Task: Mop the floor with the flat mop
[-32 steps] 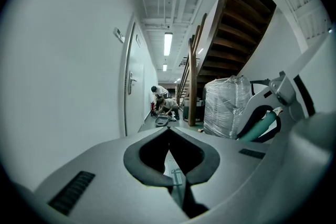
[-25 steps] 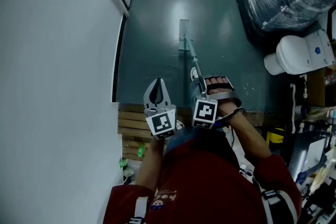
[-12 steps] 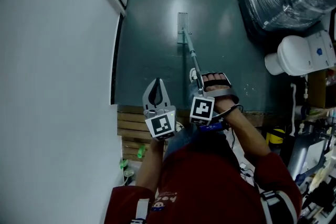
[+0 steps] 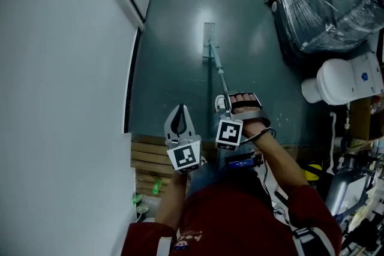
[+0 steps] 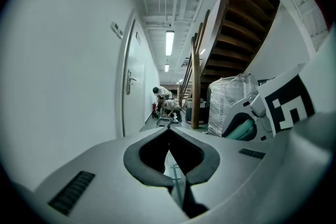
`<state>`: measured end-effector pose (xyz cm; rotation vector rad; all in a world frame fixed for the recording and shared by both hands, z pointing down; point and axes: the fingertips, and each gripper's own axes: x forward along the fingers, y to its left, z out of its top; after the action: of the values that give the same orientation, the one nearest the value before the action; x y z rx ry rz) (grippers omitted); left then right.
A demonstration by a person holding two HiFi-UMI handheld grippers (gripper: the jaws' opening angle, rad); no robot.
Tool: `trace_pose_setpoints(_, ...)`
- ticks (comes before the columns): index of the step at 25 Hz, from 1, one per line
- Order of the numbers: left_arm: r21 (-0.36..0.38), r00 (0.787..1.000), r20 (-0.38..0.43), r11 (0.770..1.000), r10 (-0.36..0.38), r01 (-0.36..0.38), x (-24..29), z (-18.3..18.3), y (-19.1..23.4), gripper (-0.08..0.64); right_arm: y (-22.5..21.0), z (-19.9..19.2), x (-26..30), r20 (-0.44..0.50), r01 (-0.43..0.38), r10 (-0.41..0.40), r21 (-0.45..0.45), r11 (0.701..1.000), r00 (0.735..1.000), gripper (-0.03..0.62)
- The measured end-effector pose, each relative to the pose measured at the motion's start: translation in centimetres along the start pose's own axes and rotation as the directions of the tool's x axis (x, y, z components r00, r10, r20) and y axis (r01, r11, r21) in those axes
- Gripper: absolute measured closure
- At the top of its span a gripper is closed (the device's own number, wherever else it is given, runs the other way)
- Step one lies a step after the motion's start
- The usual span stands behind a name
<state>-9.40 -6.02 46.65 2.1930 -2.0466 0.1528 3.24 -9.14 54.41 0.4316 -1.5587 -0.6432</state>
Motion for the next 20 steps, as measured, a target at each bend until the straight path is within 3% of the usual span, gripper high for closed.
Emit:
trace_pose_setpoints(12, -0.012, 1.0, -0.012, 1.0, 0.022, -0.022, 5.2, -1.1, 1.0, 0.545, -4.5, -1.0, 5.9, -0.038, 0.013, -0.015, -0.044, 0.999, 0.999, 0.474)
trace_pose_setpoints(20, -0.022, 0.999, -0.024, 0.999, 0.033, -0.033, 9.1, -2.0, 1.6, 0.545, -7.4, -0.8, 10.5, -0.009, 0.035, -0.035, -0.041, 0.999, 0.999, 0.474)
